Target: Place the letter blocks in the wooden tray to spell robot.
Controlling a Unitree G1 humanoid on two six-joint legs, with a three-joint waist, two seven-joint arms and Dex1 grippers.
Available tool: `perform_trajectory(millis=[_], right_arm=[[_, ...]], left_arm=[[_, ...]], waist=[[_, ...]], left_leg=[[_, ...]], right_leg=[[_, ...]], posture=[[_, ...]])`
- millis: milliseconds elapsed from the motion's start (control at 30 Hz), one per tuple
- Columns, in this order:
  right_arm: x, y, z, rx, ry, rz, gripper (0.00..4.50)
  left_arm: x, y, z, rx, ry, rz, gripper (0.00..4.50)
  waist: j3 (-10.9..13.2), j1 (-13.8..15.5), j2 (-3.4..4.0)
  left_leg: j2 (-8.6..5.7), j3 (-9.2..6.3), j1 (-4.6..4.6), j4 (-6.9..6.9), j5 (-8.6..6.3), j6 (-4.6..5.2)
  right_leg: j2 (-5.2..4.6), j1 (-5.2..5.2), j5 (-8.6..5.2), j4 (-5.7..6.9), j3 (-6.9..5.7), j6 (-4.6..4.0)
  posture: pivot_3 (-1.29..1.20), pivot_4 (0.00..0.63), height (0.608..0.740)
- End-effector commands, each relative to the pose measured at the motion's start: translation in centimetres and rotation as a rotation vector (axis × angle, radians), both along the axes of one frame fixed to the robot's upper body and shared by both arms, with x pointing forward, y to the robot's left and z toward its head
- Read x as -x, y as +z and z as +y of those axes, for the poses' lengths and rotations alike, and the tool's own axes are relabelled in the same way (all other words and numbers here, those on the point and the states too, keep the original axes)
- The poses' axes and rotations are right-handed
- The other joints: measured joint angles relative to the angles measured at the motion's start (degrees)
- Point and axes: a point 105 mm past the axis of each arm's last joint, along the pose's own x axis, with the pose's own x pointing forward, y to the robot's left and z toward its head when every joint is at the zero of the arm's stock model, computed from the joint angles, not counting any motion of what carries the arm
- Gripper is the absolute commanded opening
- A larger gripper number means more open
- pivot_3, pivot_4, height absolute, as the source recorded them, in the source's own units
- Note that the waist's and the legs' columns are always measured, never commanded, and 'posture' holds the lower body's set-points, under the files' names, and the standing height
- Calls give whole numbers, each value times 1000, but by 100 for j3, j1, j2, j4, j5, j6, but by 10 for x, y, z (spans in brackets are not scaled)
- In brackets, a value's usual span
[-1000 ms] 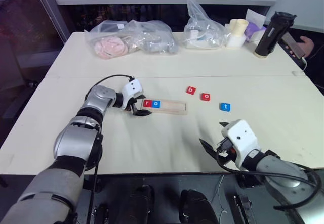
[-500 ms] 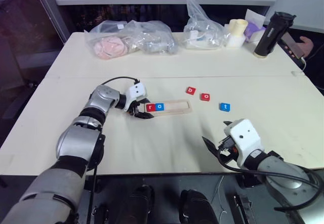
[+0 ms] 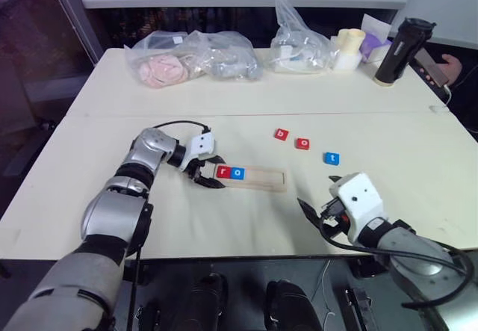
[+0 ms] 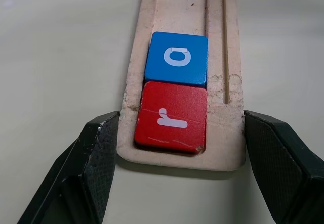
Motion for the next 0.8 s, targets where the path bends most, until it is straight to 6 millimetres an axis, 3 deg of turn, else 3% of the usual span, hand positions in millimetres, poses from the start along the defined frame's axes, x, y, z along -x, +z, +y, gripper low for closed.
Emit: perform_trajectory(millis=[33,500,700,800], right_arm=[[-5,8,3,3,19,-48,4500],[-19,8,10,-5,66,-71,4500],[-21,6,9,1,71,-67,4500],[-22,6,9,4,75,-67,4500]], left_arm=[[17,-21,-5,-9,-73,88,3159],[20,-31,-25,15,-79,-29,3159],[29,-34,-33,-5,-100,-36,3159],[36,-33,-39,2,-95,2,3159]], waist=[[-2,10,3],[-8,37,8],[-23,20,29],[-26,7,34]], left_leg=[[-1,0,0,0,0,0],[-11,-1,2,3,0,3],[0,-13,79,-19,-19,-7],[-1,-14,77,-26,-25,1]], right_leg=[[-2,0,0,0,0,0],[-10,9,-2,0,-1,2],[-21,118,-17,-64,-5,-13],[-24,124,-19,-86,-3,-11]], posture=[[0,150,738],[0,150,738],[0,150,738],[0,150,738]])
